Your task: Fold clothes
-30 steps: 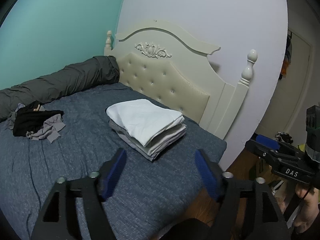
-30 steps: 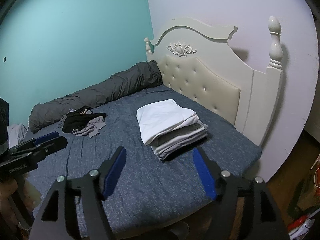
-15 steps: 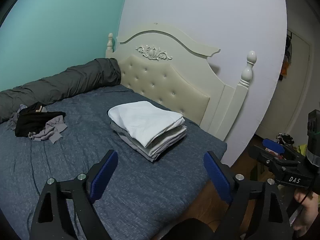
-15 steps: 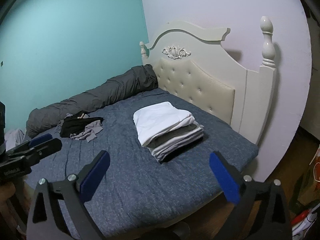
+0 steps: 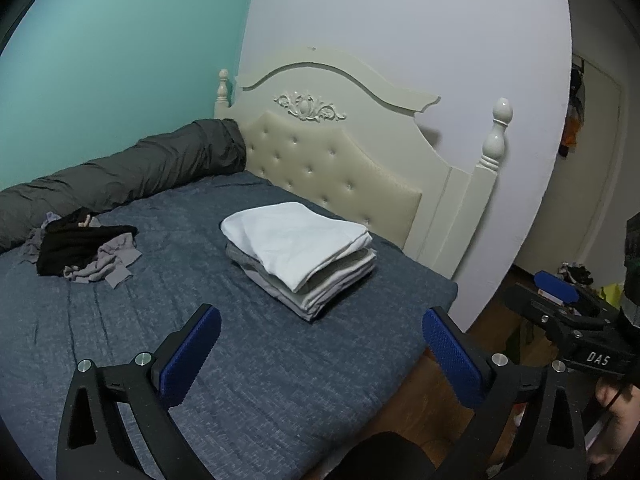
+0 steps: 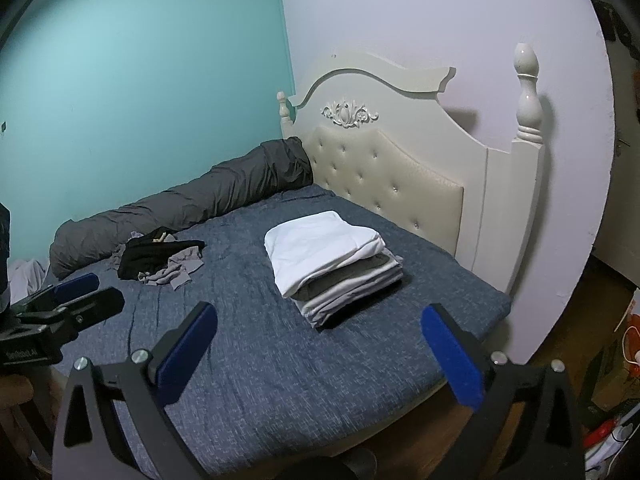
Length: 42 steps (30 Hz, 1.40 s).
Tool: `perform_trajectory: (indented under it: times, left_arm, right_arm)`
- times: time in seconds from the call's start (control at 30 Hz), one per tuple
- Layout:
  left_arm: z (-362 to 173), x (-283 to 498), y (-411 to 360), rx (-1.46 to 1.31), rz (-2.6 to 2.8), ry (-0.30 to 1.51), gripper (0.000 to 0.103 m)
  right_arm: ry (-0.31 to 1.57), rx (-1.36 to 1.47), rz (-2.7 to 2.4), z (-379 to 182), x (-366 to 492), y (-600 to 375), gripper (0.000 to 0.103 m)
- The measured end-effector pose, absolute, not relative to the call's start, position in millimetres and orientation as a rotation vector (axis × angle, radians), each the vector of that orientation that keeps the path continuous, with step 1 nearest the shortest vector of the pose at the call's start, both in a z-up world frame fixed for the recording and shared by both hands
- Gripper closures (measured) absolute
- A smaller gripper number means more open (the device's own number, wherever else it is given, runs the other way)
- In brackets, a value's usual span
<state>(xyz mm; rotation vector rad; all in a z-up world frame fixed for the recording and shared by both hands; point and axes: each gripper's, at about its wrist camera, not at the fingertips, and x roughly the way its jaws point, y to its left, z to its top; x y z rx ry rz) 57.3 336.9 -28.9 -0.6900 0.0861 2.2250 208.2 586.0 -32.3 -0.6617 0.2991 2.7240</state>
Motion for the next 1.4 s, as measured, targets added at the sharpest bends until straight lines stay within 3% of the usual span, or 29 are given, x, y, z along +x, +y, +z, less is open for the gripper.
perform_trajectory:
  times: [1.4]
  left_arm:
    - [-23.5,80.8,331.8,-0.658,2.239,0.100,0.000]
  right_arm:
    - [0.337,-0.661,2.706,-38.7,217.3,584.1,0.000]
